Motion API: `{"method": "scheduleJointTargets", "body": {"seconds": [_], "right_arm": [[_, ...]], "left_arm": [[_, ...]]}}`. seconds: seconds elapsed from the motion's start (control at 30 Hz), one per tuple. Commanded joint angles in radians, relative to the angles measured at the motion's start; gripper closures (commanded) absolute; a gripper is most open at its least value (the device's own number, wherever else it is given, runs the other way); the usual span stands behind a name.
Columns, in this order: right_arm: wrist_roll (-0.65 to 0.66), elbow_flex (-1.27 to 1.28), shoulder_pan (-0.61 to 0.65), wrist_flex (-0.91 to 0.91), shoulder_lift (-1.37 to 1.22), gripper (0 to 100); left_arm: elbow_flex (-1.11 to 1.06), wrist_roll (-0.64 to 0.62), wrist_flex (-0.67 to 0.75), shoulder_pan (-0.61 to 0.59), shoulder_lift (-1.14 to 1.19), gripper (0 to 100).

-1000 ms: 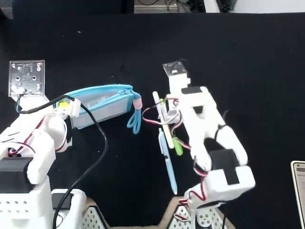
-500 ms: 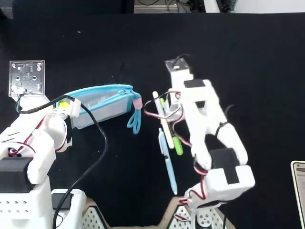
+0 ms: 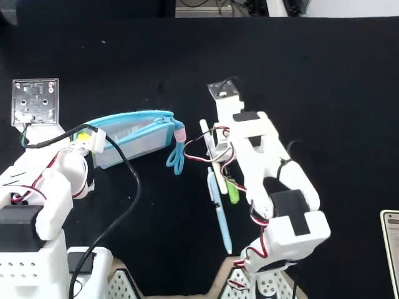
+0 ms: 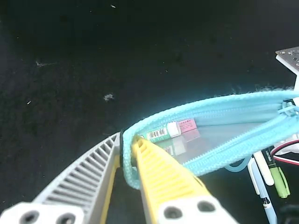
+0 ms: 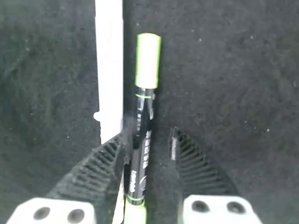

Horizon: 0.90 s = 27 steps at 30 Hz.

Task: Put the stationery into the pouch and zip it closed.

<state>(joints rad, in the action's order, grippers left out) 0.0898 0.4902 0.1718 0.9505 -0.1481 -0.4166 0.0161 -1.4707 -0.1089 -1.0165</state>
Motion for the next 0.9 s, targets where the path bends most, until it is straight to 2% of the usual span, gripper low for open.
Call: {"method": "scheduleJointTargets", "body": {"seconds": [0.0, 0.23, 0.33, 0.37, 0.6, 0.77, 0.87], "right_arm": [[0.008, -0.028, 0.009, -0.014, 0.001, 87.1], [0.008, -0.03, -0.006, -0.014, 0.001, 87.4], [0.009, -0.03, -0.049, -0.014, 0.004, 98.8], [0.015, -0.03, -0.061, -0.012, 0.004, 98.6], [0.038, -0.09, -0.12, 0.147, 0.021, 98.8], [0.184, -0.176, -0.241, 0.298, 0.051, 98.7], [0.238, -0.176, -0.305, 0.307, 0.039, 98.6]], "left_arm": [[-0.047, 0.012, -0.005, 0.002, 0.006, 97], [-0.047, 0.012, -0.005, 0.001, 0.006, 97], [-0.047, 0.012, -0.005, 0.001, 0.006, 97], [-0.047, 0.012, -0.005, 0.001, 0.006, 97], [-0.047, 0.012, -0.005, 0.001, 0.006, 97], [-0.047, 0.012, -0.005, 0.001, 0.006, 97], [-0.047, 0.012, -0.005, 0.001, 0.006, 97]]}}
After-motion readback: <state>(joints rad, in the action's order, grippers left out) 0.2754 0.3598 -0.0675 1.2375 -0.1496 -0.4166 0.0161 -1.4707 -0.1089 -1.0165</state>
